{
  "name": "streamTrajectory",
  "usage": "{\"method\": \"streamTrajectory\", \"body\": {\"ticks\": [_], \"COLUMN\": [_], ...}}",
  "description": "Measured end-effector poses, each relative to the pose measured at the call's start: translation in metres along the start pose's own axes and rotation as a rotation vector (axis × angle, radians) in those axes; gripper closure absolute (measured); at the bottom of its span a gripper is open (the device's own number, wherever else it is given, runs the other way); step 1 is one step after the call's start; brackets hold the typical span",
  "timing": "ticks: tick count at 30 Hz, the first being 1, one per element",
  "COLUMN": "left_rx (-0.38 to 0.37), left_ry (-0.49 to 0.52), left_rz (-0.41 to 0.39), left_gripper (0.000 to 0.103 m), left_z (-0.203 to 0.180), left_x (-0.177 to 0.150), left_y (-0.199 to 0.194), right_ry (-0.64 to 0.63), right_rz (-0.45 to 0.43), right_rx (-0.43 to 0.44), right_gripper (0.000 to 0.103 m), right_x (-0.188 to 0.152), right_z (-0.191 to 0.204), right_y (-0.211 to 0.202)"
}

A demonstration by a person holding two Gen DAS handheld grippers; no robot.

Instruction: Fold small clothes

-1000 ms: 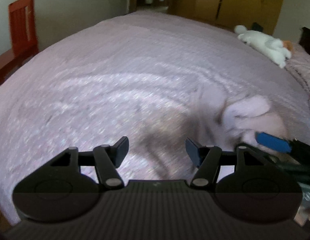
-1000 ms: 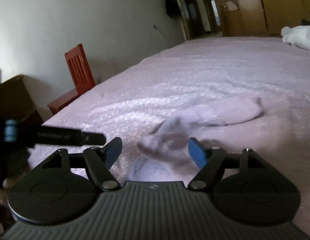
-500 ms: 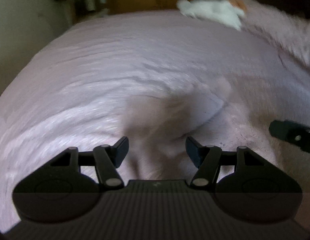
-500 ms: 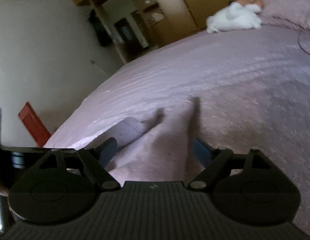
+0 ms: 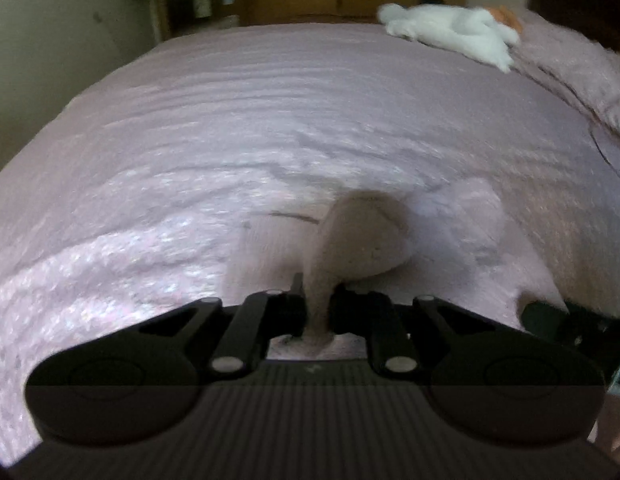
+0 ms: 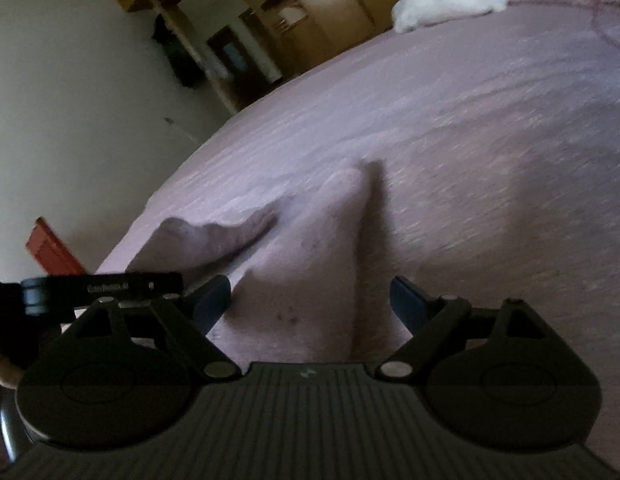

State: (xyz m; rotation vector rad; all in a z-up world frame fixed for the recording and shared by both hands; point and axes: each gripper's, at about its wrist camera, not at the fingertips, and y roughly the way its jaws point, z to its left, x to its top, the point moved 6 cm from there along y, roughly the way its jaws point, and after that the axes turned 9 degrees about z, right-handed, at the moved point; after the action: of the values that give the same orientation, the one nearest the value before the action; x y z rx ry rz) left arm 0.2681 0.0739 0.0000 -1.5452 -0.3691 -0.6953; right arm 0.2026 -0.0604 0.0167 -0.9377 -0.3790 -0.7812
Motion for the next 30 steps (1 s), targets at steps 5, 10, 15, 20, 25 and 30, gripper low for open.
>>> {"method": "streamTrajectory", "body": {"ticks": [5,10,15,20,25,30], "left_rx": [-0.001,-0.015,0.026,-0.015,-0.115,-0.004], "left_ry": [-0.089,-0.178,-0.154,-0.181,-0.133,-0.137], "left_rz": [0.01,0.048,0.071,0.092,0.127,0.105], "left_gripper": [0.09,0.074,0.05,0.039,0.031,0.005], "left_z": [0.037,0.064,0.062,0.058,0.045,0.053], "left_x": [-0.005,-0.011,-0.014,-0.027,-0.053,-0.074], "left_y": [-0.001,0.007,0.001,-0.018,-0.034,-0.032], "right_ry": [-0.109,-0.257,-0.295,-0.271,-0.165,-0.068], "right_rz": [0.011,0.005,0.016,0.029,0.022,0.103], "right_rx": [0.004,-0.028,-0.064,-0.046,0.05,0.098], "right_gripper": [0.012,0.011,0.01,0.007,0.0,0.0], "right_x": [-0.005,-0.016,-0.021,-0.018,-0.017,-0.012], "right_z": [0.036,0.066,0.063,0.058,0.042,0.021], "right_y": [0.017,0.023,0.028,0.023,-0.001,-0.003]}}
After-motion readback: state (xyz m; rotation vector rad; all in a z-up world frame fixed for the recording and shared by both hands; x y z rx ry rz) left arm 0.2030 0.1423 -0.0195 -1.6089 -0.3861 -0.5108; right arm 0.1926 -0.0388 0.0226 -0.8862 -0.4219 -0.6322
